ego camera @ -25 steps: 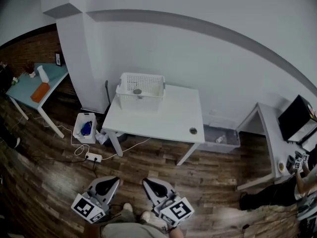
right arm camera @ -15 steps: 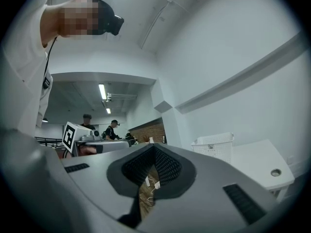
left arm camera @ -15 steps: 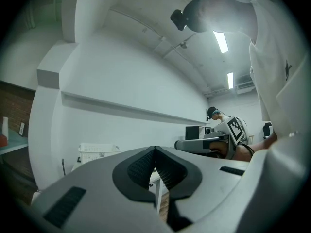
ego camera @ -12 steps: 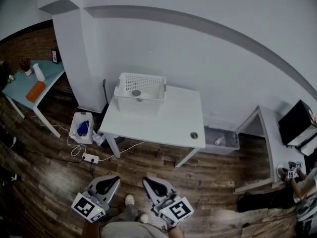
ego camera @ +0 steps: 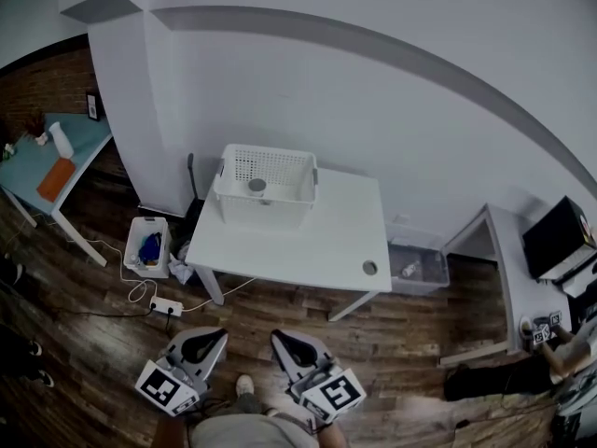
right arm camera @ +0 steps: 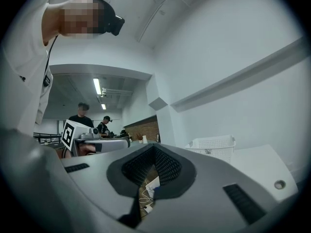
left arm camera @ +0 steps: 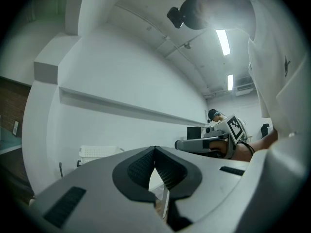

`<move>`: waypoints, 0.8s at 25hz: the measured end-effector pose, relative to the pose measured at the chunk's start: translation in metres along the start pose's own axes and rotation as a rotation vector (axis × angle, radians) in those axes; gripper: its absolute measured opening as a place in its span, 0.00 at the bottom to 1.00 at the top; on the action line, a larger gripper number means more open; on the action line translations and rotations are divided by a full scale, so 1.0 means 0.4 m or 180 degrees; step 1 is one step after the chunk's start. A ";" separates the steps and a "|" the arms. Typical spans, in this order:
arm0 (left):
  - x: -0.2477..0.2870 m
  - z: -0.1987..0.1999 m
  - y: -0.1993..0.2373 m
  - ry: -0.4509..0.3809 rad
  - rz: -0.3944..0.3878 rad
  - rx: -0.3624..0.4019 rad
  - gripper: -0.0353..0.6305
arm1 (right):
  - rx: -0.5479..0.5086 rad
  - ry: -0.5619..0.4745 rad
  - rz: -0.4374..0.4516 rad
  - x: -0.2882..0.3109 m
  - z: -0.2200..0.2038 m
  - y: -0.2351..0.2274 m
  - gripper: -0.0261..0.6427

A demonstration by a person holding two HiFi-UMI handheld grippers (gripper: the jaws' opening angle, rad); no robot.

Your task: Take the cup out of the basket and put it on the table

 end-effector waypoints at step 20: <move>0.202 0.015 0.246 -0.0013 -0.0047 0.0004 0.05 | -0.0190 -0.0045 -0.0114 0.216 0.059 -0.222 0.05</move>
Point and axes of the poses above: the fingertips, and each gripper's own axes: x forward along the fingers, y to its left, z out of its top, the point moved 6 cm from there along -x, backward along the fingers, and after that the axes turned 4 degrees about y, right-handed, at the moved point
